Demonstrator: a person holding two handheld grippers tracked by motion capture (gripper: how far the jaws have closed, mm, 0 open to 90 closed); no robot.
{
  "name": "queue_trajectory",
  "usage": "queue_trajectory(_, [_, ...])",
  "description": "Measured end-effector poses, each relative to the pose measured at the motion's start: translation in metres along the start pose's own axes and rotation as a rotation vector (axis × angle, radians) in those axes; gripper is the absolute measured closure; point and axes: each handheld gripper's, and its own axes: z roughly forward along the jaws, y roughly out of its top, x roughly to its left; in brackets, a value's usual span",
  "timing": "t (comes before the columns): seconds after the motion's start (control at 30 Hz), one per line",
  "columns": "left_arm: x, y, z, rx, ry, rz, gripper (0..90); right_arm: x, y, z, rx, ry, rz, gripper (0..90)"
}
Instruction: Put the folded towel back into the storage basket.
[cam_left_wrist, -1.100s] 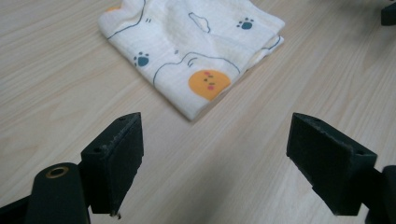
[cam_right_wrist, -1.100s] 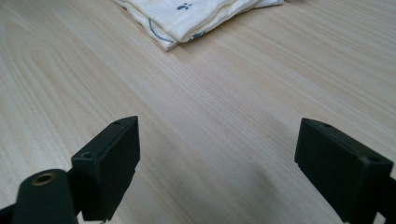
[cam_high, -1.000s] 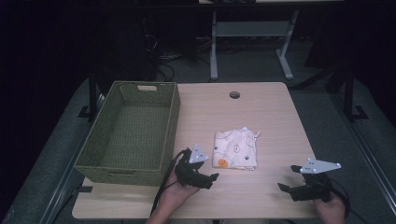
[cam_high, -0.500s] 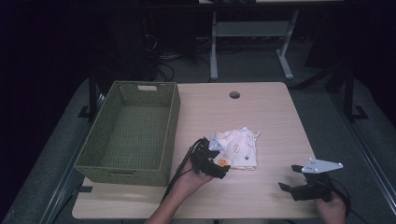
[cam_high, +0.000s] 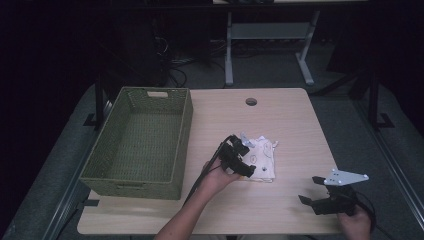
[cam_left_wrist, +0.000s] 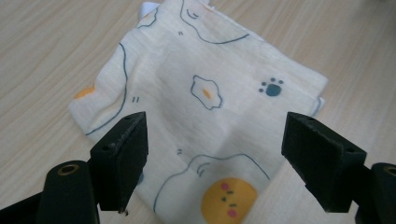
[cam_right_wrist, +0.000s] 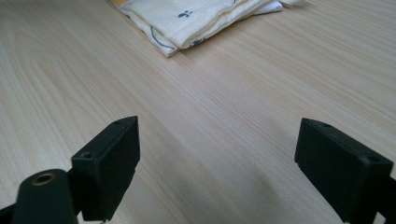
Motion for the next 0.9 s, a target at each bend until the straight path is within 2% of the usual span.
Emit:
queue_trajectory(0.07, [0.004, 0.004, 0.008, 0.017, 0.0, -0.014, 23.5, 0.0, 0.0, 0.0, -0.001, 0.0, 0.001, 13.5])
queue_trajectory(0.17, [0.006, 0.009, 0.017, 0.042, 0.009, -0.006, 23.7, 0.001, 0.0, 0.0, -0.005, 0.003, -0.003, 13.5])
queue_trajectory(0.27, [0.007, 0.013, 0.024, 0.049, 0.021, -0.014, 24.2, 0.001, 0.001, 0.0, -0.003, 0.006, -0.002, 13.6])
queue_trajectory(0.4, [0.01, 0.018, 0.033, 0.067, 0.015, -0.021, 26.0, 0.001, 0.001, 0.0, -0.007, 0.008, -0.006, 13.5])
queue_trajectory(0.57, [0.009, 0.025, 0.041, 0.082, 0.026, -0.002, 30.0, 0.0, 0.001, 0.0, -0.011, 0.01, -0.001, 13.5])
queue_trajectory(0.63, [0.01, 0.026, 0.042, 0.08, 0.026, -0.01, 30.8, 0.0, 0.001, -0.001, -0.014, 0.01, -0.003, 13.6])
queue_trajectory(0.67, [0.012, 0.027, 0.044, 0.08, 0.021, -0.027, 31.0, 0.0, 0.001, -0.001, -0.018, 0.01, -0.002, 13.5])
queue_trajectory(0.77, [0.012, 0.028, 0.046, 0.082, 0.025, -0.021, 33.1, 0.001, 0.001, -0.001, -0.018, 0.011, -0.003, 13.5])
queue_trajectory(0.83, [0.012, 0.028, 0.049, 0.095, 0.017, -0.024, 35.0, 0.001, 0.001, -0.001, -0.015, 0.011, -0.004, 13.5])
queue_trajectory(0.9, [0.012, 0.028, 0.054, 0.111, 0.028, -0.023, 36.9, 0.001, 0.001, -0.001, -0.014, 0.011, -0.004, 13.5])
